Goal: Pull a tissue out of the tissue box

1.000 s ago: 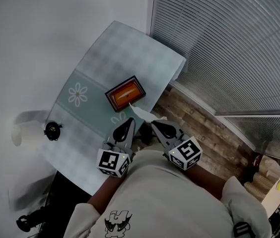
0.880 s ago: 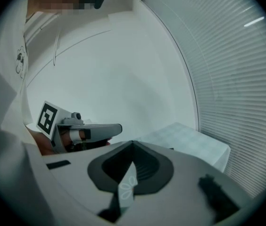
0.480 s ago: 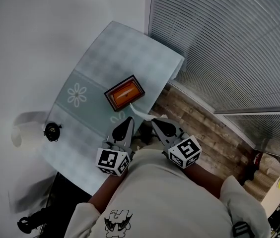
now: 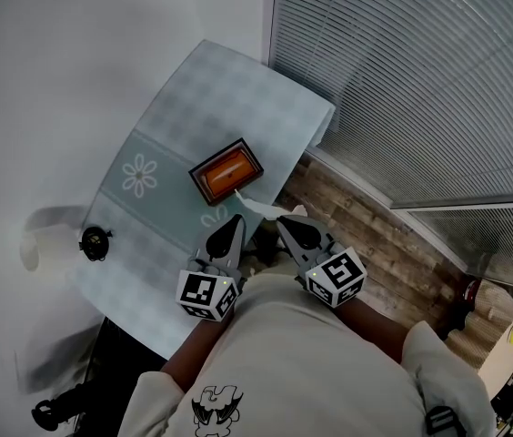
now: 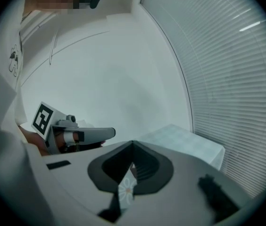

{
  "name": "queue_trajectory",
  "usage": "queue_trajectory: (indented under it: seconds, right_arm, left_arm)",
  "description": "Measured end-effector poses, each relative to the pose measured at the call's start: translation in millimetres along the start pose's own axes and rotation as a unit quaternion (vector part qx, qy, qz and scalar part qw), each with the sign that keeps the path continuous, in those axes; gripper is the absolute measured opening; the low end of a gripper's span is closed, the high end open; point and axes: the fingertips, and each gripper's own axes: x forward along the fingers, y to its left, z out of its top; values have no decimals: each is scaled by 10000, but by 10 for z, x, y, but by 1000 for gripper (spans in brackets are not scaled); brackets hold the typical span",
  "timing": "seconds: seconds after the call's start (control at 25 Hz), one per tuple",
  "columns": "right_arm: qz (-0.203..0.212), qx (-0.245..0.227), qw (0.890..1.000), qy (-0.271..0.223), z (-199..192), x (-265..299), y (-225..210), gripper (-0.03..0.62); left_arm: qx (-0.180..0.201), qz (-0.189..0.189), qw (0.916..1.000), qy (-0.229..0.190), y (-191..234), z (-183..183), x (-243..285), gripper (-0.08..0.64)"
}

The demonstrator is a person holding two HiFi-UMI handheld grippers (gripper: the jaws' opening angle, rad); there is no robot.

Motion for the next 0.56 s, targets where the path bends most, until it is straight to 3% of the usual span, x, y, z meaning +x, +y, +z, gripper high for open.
queue_trajectory:
  seconds: [0.56]
  right_arm:
    - [-9, 38, 10000, 28, -34, -12, -41, 12]
  left_arm:
    - [11, -12, 10000, 32, -46, -24, 28, 6]
